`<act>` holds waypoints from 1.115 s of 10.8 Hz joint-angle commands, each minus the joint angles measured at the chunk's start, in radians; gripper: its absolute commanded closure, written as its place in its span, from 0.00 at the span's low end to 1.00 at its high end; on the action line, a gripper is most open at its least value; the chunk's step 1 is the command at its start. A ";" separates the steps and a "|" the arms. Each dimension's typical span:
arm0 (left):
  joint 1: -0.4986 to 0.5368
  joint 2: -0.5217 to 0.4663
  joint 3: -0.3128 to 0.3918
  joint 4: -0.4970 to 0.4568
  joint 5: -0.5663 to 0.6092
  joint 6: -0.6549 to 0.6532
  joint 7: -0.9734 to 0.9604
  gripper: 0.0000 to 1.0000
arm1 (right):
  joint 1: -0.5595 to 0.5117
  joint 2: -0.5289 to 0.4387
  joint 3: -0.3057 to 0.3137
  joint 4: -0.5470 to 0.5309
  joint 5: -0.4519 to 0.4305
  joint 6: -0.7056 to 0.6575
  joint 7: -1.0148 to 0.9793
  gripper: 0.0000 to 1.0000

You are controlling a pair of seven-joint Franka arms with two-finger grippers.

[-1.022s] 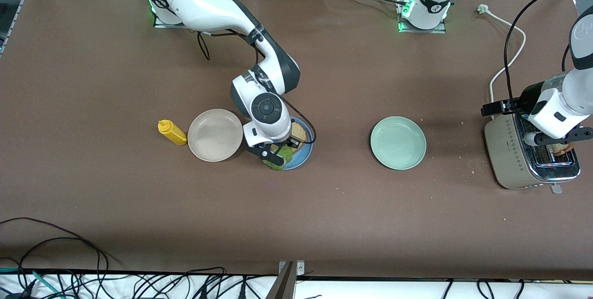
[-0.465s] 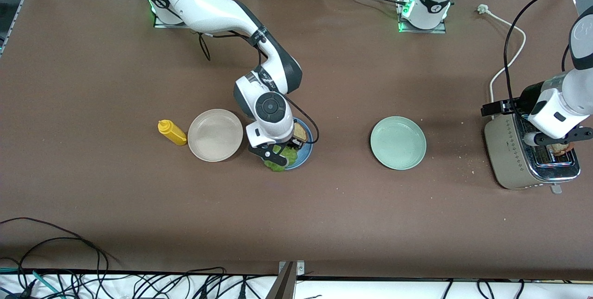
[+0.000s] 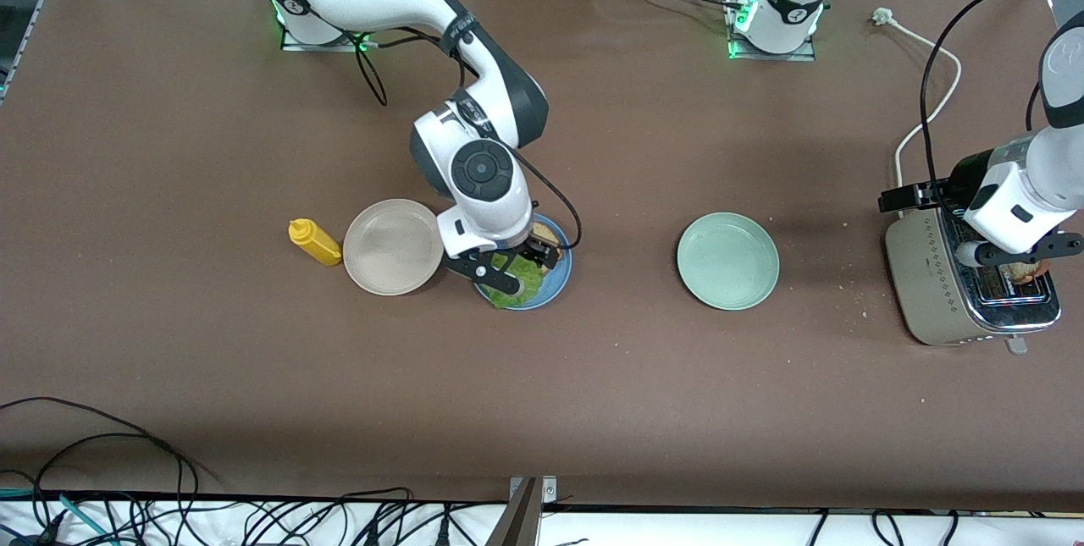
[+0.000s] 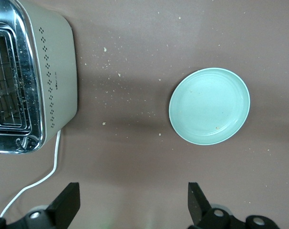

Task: Make sandwich in blue plate with both arms
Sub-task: 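Lower the lettuce onto the bread and open the right gripper, then withdraw the right gripper and move it beside the yellow bottle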

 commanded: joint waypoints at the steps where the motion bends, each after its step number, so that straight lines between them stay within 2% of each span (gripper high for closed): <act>1: -0.001 -0.002 -0.004 -0.002 0.027 -0.002 0.017 0.00 | -0.034 -0.095 -0.003 -0.084 -0.002 -0.048 -0.152 0.00; 5: -0.002 -0.002 -0.004 0.000 0.027 -0.002 0.017 0.00 | -0.104 -0.221 -0.030 -0.231 -0.002 -0.048 -0.587 0.00; 9: -0.002 -0.002 -0.004 0.000 0.027 -0.002 0.017 0.00 | -0.285 -0.399 0.020 -0.428 -0.002 -0.051 -1.027 0.00; 12: -0.002 -0.002 -0.004 -0.002 0.027 -0.002 0.017 0.00 | -0.401 -0.454 0.036 -0.457 -0.002 -0.150 -1.360 0.00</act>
